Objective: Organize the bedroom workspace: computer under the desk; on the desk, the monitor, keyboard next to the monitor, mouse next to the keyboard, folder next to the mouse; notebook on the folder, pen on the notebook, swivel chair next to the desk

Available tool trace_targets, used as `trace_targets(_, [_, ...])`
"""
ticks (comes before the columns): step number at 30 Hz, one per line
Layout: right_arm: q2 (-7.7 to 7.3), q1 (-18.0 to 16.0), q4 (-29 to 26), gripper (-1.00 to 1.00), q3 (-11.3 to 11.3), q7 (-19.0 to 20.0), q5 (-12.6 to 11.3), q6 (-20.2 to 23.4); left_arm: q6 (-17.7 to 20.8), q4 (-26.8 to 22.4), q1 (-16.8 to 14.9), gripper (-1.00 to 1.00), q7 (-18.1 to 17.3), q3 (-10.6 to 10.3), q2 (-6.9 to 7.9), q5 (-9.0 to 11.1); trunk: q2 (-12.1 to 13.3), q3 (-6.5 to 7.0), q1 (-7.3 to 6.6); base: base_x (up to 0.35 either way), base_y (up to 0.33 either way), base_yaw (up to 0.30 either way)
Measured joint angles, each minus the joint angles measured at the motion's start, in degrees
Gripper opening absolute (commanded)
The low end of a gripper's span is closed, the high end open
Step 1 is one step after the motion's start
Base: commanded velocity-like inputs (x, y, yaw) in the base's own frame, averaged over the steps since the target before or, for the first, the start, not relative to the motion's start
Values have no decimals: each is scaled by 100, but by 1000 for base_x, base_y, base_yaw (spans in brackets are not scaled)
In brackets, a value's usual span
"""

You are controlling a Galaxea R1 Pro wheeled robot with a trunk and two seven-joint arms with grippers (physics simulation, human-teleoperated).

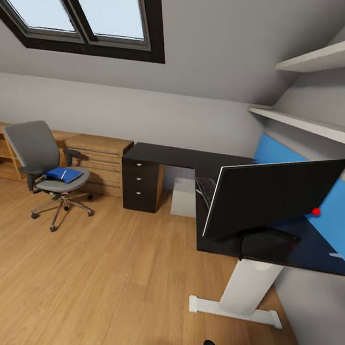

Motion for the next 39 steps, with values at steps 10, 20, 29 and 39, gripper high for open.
trace_targets(10, [21,-2,20,-100,50,10,106,-520,63,-3,2,100,12,-3,-108,-2,401,180,-220,0,0,93])
trace_targets(20, [21,-2,29,-100,50,10,107,-529,71,-3,2,100,6,-8,-162,-10,803,359,-440,0,0,277])
trace_targets(29, [21,-3,34,-100,45,12,107,-525,77,-2,1,100,2,-14,-159,-5,1164,521,-637,0,82,267])
trace_targets(39, [21,1,28,-100,52,13,107,-527,269,-1,1,100,2,-16,-140,-4,1565,701,-857,1,305,60])
